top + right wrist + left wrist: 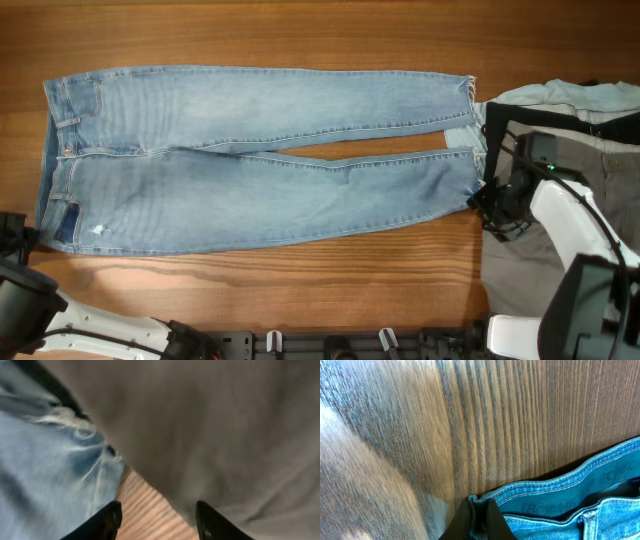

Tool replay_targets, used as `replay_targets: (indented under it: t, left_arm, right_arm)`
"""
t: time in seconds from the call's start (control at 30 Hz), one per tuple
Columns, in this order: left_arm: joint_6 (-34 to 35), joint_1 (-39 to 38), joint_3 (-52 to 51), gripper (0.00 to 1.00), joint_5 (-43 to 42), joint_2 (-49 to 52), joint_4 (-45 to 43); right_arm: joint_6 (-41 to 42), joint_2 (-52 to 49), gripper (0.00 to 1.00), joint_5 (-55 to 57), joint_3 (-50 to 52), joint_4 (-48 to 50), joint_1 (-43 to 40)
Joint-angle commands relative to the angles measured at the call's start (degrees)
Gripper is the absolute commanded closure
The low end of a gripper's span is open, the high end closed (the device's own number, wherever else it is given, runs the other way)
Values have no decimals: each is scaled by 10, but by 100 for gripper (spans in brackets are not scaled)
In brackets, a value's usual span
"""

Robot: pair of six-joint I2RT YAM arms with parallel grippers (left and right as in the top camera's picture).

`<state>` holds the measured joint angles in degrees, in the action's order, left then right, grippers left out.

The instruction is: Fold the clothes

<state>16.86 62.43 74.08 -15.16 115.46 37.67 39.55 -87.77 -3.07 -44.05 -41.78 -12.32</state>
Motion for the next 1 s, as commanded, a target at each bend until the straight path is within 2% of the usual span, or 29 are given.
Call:
replay_targets:
  t: [0.0, 0.07, 0.17, 0.3, 0.37, 0.4, 0.47, 0.57, 0.63, 0.73, 0.83, 0.87, 0.9, 0.97]
  left_arm:
    - [2, -3, -11, 96, -9, 22, -4]
    - [2, -3, -11, 96, -9, 22, -1]
    - [0, -3, -11, 96, -9, 22, 0]
    - [-2, -3, -11, 96, -9, 22, 0]
    - [-2, -3, -11, 96, -9, 22, 0]
    - [-2, -3, -11, 96, -9, 22, 0]
    - [-2, -3, -11, 96, -9, 22, 0]
    - [-2, -3, -11, 96, -9, 22, -1]
    - [-2, -3, -11, 96, -9, 22, -3]
    - [-2, -3, -11, 96, -9, 22, -4]
    - [-2, -3, -11, 96, -9, 22, -4]
    - [-2, -3, -11, 96, -9, 22, -4]
    - [-2, -3, -11, 96, -9, 22, -4]
    - [-2, -3, -9, 96, -9, 14, 6]
  right_arm:
    - [-20, -37, 53, -37, 21, 84, -2]
    - [-50, -42, 50, -71, 21, 121, -2]
    - [-55, -34, 51, -67, 19, 87, -6]
    - [-152, 46, 53, -107, 18, 39, -9]
    - [-233, 63, 53, -225, 18, 38, -9]
    - [-244, 66, 50, -246, 18, 31, -9]
    - [-243, 66, 49, -226, 18, 23, -9]
    - [-128, 64, 47, -87, 26, 19, -9]
    - [-109, 50, 47, -84, 44, 50, -9]
    - [-111, 15, 47, -139, 77, 132, -8]
    - [-107, 0, 60, -138, 78, 157, -8]
    - [-92, 0, 71, -120, 78, 154, -8]
    - [-92, 0, 94, -110, 78, 154, -8]
    - [-95, 13, 96, -102, 71, 133, -8]
